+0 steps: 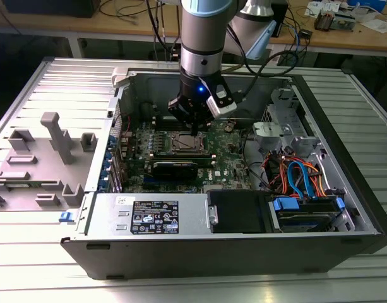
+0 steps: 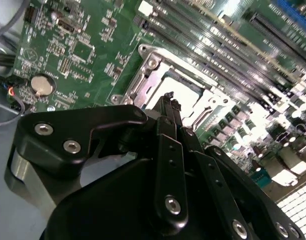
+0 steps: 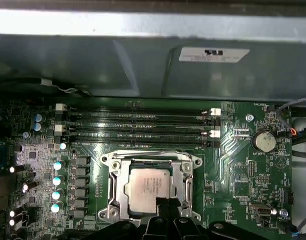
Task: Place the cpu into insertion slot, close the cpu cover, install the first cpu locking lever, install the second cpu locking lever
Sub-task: 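Install the second cpu locking lever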
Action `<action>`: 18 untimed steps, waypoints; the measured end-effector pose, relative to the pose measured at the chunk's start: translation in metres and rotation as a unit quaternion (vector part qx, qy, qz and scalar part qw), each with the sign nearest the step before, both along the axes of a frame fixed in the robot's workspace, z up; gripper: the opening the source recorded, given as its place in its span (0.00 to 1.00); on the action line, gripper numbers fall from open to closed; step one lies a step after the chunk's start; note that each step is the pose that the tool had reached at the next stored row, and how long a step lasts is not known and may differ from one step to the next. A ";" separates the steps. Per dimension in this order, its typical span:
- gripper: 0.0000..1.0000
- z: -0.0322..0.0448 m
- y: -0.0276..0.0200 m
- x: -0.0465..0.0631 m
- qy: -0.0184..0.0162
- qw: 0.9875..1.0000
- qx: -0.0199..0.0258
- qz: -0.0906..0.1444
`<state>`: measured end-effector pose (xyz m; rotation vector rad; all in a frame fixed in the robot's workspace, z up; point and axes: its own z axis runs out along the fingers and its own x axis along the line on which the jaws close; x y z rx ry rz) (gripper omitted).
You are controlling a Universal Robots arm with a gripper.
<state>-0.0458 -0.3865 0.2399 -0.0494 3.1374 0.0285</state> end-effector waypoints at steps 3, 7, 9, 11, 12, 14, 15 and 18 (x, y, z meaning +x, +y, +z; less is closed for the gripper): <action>0.11 0.0002 -0.0040 0.000 0.000 1.000 -0.002 0.000; 0.11 0.0022 -0.0055 -0.003 0.000 1.000 -0.003 0.001; 0.11 0.0022 -0.0081 -0.004 0.000 1.000 -0.003 0.002; 0.11 0.0022 -0.0132 -0.005 0.000 1.000 -0.003 0.004; 0.11 0.0022 -0.0156 -0.005 0.000 1.000 -0.003 0.008; 0.11 0.0013 -0.0186 -0.005 0.000 1.000 -0.003 0.022; 0.11 0.0012 -0.0213 -0.006 0.000 1.000 -0.003 0.023; 0.11 0.0012 -0.0286 -0.008 0.000 1.000 -0.003 0.023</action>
